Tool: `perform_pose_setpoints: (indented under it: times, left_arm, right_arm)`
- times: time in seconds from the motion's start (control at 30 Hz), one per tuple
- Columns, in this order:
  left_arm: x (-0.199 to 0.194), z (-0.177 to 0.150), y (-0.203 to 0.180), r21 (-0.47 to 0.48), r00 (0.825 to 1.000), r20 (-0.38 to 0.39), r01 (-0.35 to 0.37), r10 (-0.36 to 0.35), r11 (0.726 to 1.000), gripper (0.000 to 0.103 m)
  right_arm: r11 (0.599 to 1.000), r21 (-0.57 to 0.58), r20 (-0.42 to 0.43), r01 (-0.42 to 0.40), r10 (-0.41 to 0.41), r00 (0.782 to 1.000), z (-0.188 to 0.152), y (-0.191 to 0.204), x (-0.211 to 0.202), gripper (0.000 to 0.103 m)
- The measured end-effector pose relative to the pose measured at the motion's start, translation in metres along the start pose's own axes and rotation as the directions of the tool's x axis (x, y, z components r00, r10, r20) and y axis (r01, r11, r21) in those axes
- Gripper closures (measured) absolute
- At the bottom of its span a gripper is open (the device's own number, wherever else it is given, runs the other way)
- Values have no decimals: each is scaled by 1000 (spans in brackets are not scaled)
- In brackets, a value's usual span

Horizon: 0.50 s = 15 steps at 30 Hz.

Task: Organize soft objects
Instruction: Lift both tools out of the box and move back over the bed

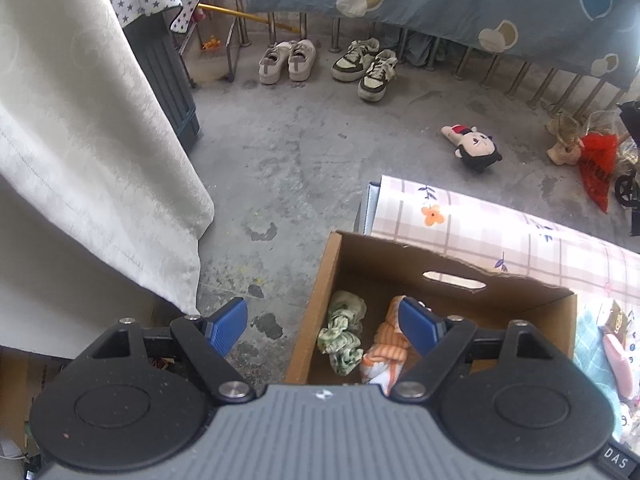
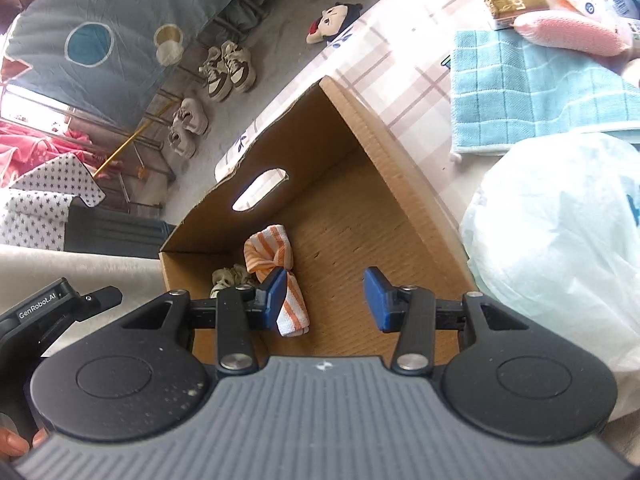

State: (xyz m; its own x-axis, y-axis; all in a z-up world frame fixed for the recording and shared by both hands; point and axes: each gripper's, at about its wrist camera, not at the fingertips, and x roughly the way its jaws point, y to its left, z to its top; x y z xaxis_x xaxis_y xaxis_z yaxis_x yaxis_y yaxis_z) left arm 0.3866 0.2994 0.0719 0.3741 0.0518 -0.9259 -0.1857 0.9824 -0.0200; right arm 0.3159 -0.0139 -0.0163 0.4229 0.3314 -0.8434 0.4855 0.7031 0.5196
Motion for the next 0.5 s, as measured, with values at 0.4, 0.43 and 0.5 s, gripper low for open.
perform_pose_setpoints:
  times: [0.4, 0.43, 0.5]
  left_arm:
    - [-2, 1, 20, -43, 1000, 6, -5, 6, 999, 19]
    - [-3, 1, 22, -48, 1000, 6, -7, 7, 999, 19]
    - [-5, 2, 27, -64, 1000, 8, -6, 7, 998, 19]
  right_arm:
    - [1000, -24, 1, -1, 1, 1000, -5, 4, -7, 61]
    - [1000, -30, -1, -2, 2, 1000, -5, 5, -8, 61]
    - [999, -47, -5, -4, 3, 1000, -4, 8, -9, 61]
